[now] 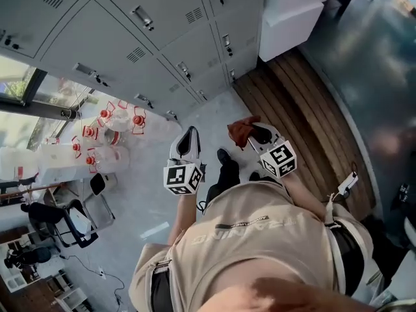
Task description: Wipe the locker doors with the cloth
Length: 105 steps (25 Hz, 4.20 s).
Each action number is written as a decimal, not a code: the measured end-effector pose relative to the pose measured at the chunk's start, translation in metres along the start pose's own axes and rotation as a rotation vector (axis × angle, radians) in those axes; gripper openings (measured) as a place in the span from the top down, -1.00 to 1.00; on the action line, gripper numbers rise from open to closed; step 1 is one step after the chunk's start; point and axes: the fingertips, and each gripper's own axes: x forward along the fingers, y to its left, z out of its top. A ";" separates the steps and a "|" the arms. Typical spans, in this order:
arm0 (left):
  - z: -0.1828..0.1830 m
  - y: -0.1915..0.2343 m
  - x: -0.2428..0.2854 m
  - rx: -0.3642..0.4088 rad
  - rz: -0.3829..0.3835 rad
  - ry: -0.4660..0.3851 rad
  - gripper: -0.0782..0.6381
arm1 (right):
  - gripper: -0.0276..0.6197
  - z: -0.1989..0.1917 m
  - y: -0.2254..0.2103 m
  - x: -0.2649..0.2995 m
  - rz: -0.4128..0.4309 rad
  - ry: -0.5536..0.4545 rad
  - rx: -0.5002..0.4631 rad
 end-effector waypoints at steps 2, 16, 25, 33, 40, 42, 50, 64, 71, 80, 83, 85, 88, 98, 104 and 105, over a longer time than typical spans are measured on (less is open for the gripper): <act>0.013 0.009 0.022 -0.002 -0.043 -0.015 0.77 | 0.72 0.011 -0.006 0.010 -0.032 0.003 0.004; 0.107 0.140 0.112 0.071 -0.029 -0.103 0.77 | 0.72 0.142 -0.039 0.148 -0.026 -0.087 -0.126; 0.119 0.162 0.121 0.080 0.096 -0.081 0.76 | 0.72 0.143 -0.036 0.211 0.178 -0.059 -0.100; 0.136 0.165 0.137 0.066 0.238 -0.087 0.77 | 0.72 0.186 -0.052 0.251 0.351 -0.116 -0.207; 0.127 0.155 0.154 0.032 0.261 -0.077 0.77 | 0.72 0.282 -0.048 0.268 0.436 -0.267 -0.312; 0.126 0.156 0.157 0.031 0.253 -0.079 0.77 | 0.72 0.325 -0.040 0.262 0.453 -0.345 -0.340; 0.160 0.171 0.164 0.124 0.186 -0.086 0.77 | 0.72 0.448 -0.006 0.255 0.397 -0.524 -0.522; 0.189 0.177 0.152 0.145 0.079 -0.139 0.77 | 0.72 0.544 0.001 0.273 0.225 -0.636 -0.575; 0.186 0.181 0.142 0.114 0.072 -0.144 0.77 | 0.72 0.506 -0.015 0.309 0.233 -0.536 -0.507; 0.177 0.174 0.141 0.091 0.032 -0.124 0.77 | 0.72 0.401 -0.047 0.346 0.198 -0.338 -0.445; 0.176 0.172 0.142 0.096 0.030 -0.117 0.77 | 0.72 0.357 -0.059 0.361 0.195 -0.242 -0.410; 0.175 0.169 0.143 0.097 0.026 -0.111 0.77 | 0.72 0.326 -0.064 0.374 0.194 -0.171 -0.421; 0.171 0.163 0.145 0.102 0.015 -0.090 0.77 | 0.72 0.298 -0.067 0.386 0.229 -0.163 -0.348; 0.155 0.167 0.143 0.075 0.048 -0.052 0.77 | 0.72 0.167 -0.096 0.426 0.221 0.230 -0.284; 0.154 0.167 0.145 0.063 0.056 -0.058 0.77 | 0.72 0.175 -0.098 0.408 0.242 0.229 -0.262; 0.155 0.165 0.146 0.066 0.054 -0.059 0.77 | 0.72 0.189 -0.093 0.398 0.257 0.199 -0.278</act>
